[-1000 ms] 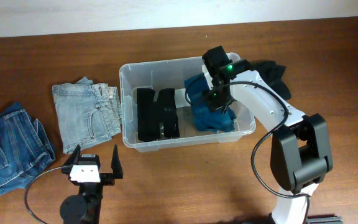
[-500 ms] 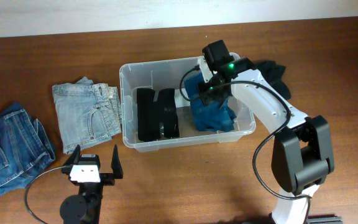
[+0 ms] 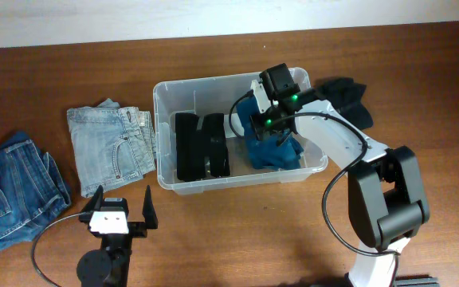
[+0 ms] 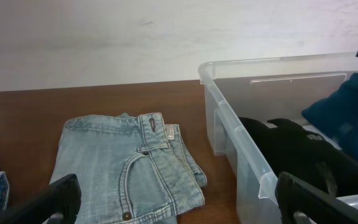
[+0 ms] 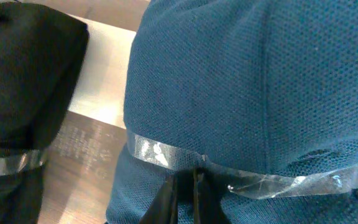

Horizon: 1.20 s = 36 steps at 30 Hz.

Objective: Pack container
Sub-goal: 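Press the teal sweater down beside the black clothes and release, then raise the right gripper out of the container toward the right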

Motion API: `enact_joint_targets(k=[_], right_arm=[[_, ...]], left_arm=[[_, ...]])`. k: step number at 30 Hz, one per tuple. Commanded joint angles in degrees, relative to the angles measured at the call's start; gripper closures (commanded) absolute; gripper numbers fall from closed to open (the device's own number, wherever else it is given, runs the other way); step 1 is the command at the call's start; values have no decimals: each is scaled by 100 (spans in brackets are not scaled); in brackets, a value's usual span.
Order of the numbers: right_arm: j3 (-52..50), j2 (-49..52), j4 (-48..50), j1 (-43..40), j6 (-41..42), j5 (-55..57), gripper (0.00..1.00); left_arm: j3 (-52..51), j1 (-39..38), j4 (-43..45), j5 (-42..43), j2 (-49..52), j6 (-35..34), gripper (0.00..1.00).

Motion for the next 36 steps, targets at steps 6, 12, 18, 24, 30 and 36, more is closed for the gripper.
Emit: enact_joint_targets(k=[6,12,18,24,30,36], right_arm=[[-144,-136,-330,35,-2,981,96],[-26,-162,-313,37,-2,789,95],[551,-396,-433,37,2,367,85],[1375,-785,-1034,-44,7,398,76],[1838,-1027,-1532,-741,188,472,74],[1838,-1071,-1731,-1934,284,181,58]], left_arm=[[-46,35,17,42,-37,87,1],[-46,35,17,42,-37,87,1],[-46,35,17,42,-37,87,1],[-46,35,17,42,-37,87,1],[-46,35,17,42,-37,87,1],[-46,35,17,42,-37,87,1]])
